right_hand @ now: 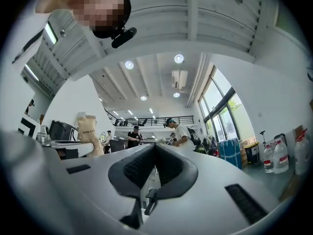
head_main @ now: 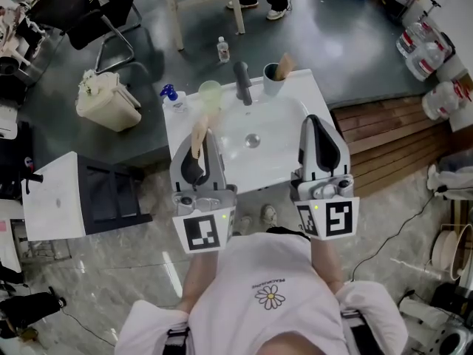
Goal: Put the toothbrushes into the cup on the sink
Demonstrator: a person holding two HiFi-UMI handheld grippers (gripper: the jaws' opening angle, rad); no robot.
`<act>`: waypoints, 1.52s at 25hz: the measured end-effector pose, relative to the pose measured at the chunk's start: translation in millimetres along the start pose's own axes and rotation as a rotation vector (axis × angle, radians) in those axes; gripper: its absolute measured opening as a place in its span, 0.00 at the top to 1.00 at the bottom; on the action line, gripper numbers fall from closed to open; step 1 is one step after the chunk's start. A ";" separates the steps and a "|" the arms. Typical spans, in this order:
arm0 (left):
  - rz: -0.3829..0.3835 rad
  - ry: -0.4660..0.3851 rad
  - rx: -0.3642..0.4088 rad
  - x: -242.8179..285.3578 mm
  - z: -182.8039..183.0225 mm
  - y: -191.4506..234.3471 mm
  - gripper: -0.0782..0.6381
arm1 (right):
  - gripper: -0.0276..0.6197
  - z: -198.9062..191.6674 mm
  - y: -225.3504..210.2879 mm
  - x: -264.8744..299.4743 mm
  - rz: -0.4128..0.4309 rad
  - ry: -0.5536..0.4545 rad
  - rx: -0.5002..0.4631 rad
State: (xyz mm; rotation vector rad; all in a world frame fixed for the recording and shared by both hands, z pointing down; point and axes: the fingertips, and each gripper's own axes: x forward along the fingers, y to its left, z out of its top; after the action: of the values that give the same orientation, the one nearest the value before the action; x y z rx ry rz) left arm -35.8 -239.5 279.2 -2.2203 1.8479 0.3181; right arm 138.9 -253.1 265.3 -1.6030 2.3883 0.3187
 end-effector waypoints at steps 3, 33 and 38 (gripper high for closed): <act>-0.001 -0.051 0.038 7.7 13.5 10.5 0.86 | 0.94 -1.1 2.1 -0.6 0.008 0.009 -0.002; 0.071 0.485 -0.119 152.4 -258.3 97.6 0.86 | 0.94 -45.9 -1.6 -47.6 -0.016 0.200 0.012; 0.084 0.437 -0.082 156.0 -242.7 98.8 0.73 | 0.94 -44.4 -3.0 -47.2 -0.007 0.185 0.017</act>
State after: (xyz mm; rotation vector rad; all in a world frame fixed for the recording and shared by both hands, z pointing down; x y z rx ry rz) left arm -101.0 -478.9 456.6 -2.4185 2.1799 -0.0916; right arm 155.2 -227.0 322.4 -1.7005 2.5112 0.1540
